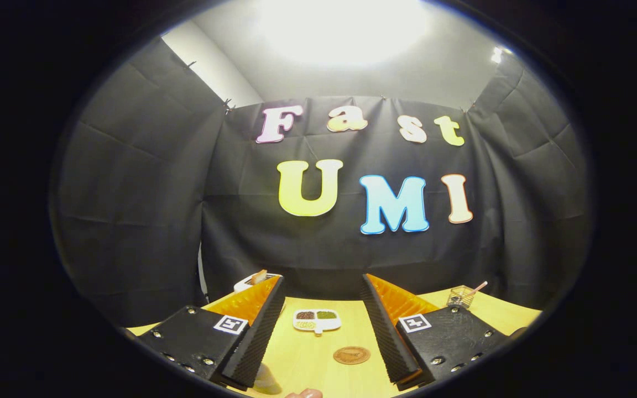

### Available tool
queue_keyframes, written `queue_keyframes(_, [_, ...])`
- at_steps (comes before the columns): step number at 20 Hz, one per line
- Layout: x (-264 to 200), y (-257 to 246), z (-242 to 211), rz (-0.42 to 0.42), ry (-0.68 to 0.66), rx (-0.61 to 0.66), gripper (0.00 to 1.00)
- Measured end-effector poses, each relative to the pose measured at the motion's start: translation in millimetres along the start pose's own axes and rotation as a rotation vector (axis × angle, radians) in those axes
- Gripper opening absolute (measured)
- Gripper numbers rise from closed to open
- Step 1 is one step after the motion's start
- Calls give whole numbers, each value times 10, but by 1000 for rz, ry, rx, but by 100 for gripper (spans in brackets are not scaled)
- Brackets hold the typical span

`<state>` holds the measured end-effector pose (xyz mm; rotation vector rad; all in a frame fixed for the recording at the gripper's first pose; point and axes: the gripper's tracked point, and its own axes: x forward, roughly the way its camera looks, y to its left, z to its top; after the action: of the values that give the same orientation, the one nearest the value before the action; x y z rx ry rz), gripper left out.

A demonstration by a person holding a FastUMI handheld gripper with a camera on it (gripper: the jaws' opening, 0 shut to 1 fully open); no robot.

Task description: Take the bottle from table, then pour the juice into the cup, finally place the bottle on the coaster

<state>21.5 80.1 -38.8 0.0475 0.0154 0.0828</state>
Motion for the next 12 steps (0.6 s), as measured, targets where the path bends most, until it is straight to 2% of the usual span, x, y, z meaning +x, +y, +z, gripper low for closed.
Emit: queue_keyframes(12, [21, 845, -587, 109, 95, 32, 85])
